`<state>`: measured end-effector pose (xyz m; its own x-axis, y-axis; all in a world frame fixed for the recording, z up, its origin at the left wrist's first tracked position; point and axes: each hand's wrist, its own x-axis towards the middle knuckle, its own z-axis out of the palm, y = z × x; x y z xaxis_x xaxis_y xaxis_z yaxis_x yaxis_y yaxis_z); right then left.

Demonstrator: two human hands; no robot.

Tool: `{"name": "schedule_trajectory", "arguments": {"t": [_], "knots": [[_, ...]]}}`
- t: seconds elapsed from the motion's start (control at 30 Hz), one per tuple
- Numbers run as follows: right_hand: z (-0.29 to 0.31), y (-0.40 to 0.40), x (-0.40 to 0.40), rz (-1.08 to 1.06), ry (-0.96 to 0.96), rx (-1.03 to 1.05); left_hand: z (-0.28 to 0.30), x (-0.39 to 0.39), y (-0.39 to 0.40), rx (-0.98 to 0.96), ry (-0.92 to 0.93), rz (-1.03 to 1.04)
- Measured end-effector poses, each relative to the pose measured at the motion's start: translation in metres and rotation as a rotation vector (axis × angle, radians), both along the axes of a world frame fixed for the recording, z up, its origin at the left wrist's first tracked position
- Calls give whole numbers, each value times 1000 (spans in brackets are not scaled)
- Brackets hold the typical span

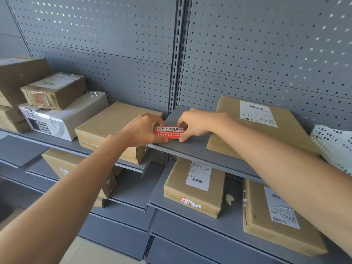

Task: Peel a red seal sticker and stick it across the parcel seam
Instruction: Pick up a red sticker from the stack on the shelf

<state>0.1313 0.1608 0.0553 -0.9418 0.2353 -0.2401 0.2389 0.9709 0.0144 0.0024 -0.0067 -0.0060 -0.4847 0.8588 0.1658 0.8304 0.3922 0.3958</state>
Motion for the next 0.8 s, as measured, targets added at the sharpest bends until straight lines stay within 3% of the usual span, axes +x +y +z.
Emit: {"name": "schedule_trajectory", "arguments": {"t": [0.33,0.53,0.8], "knots": [[2,7,-2,-35,43,-40,6,2,-2,66,-88,13],[28,11,8,-112,114,-225,24,8,-1,154,-100,-11],[63,35,36,-261,537,-539,69,21,26,439,-3,-15]]}}
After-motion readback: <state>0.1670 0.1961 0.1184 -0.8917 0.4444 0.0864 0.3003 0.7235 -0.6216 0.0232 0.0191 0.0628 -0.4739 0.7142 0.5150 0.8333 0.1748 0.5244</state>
